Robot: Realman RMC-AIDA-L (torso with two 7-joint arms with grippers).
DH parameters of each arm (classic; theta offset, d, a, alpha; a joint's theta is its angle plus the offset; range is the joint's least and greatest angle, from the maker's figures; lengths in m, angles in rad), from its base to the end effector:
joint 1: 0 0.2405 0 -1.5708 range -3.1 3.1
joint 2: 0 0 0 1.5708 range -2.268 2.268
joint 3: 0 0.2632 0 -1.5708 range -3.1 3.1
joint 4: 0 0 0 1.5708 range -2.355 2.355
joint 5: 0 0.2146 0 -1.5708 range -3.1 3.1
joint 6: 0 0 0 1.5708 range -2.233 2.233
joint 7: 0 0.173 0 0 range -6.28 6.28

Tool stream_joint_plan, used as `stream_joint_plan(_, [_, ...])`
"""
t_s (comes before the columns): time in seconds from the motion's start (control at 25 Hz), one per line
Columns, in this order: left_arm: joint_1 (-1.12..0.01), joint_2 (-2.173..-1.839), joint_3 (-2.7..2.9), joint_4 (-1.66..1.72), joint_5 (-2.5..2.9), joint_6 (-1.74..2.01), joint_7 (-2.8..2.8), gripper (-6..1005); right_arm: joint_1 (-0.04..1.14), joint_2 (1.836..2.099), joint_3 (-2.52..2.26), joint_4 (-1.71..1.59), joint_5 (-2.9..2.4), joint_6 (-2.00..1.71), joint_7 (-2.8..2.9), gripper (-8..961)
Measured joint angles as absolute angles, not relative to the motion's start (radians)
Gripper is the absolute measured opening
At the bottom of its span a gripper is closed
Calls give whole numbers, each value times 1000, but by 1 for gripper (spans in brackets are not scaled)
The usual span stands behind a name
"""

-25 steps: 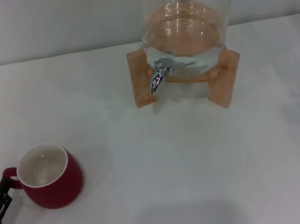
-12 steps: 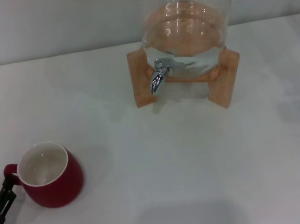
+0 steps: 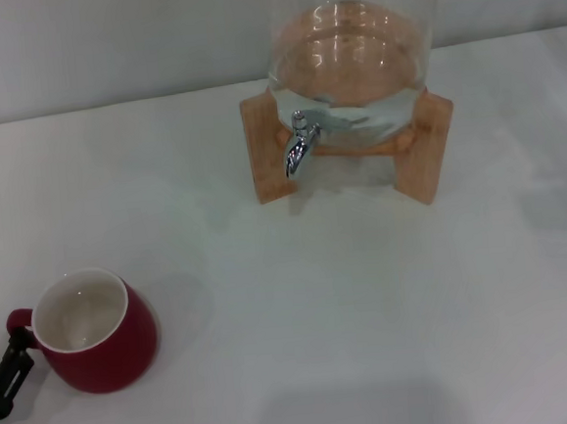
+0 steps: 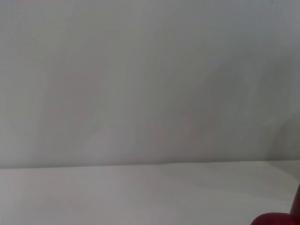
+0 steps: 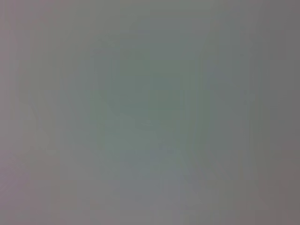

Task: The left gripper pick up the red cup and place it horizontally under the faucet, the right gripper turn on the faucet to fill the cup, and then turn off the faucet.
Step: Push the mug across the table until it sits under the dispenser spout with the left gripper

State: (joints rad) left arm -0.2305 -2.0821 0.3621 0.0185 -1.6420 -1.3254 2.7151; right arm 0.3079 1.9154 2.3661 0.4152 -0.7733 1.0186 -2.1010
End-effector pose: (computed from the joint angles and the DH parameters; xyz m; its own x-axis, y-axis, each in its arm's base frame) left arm -0.3832 0.2568 -0.0518 0.6794 0.1741 0.7128 0.7207 -0.3411 -0.6035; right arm 0.4070 0.3679 0.1514 0.4394 0.0584 -0.8964 -0.8974 -0.0148 -0.4409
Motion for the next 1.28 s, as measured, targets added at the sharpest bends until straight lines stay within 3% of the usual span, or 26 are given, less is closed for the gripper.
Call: stream_joint_plan(1.28, [-263, -2083, 356, 17, -1651, -1300, 2706, 741, 301, 1920, 2372, 416, -765, 1011, -2107, 631])
